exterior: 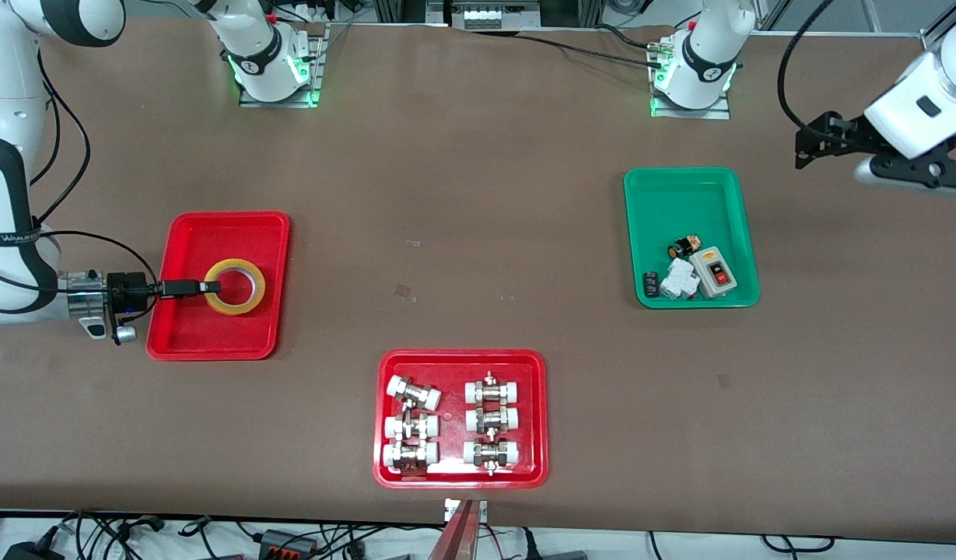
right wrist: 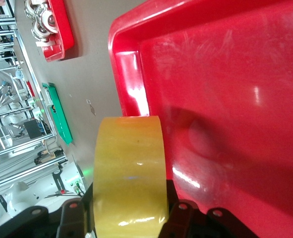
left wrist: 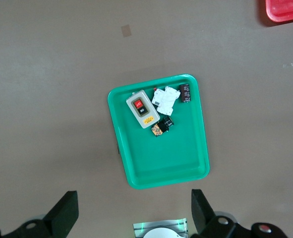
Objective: Left arm passes tape to right arm into tray
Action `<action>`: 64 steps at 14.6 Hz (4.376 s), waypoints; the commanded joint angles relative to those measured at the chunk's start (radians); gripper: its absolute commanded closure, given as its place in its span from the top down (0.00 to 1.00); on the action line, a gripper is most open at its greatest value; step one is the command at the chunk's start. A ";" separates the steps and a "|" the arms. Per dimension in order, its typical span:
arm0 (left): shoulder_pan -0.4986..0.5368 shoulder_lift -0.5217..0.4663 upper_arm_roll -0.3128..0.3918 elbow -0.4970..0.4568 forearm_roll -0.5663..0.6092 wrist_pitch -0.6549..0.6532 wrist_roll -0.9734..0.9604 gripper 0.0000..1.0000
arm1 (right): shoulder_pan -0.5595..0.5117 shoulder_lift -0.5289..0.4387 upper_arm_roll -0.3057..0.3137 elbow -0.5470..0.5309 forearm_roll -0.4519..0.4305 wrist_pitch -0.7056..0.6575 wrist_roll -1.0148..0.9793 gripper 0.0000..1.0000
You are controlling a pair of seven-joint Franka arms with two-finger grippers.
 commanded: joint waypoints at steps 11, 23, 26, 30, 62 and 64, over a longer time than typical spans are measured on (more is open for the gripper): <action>0.069 0.044 -0.080 0.125 -0.063 0.016 0.001 1.00 | -0.029 0.008 0.016 0.005 -0.130 0.015 -0.053 1.00; 0.079 0.035 -0.040 0.127 -0.059 0.045 -0.059 1.00 | 0.129 -0.228 0.010 -0.102 -0.492 0.225 0.103 1.00; 0.077 0.038 -0.034 0.128 -0.047 0.041 -0.057 1.00 | 0.129 -0.300 0.010 -0.088 -0.540 0.154 0.218 1.00; 0.079 0.036 -0.031 0.128 -0.049 0.039 -0.059 1.00 | 0.190 -0.380 0.018 -0.001 -0.637 0.064 0.436 1.00; 0.086 0.043 -0.021 0.154 -0.020 -0.037 -0.053 1.00 | 0.305 -0.748 0.013 -0.097 -0.801 0.147 0.637 1.00; 0.086 0.043 -0.021 0.156 -0.020 -0.037 -0.053 1.00 | 0.310 -0.766 0.016 -0.119 -0.801 0.151 0.649 1.00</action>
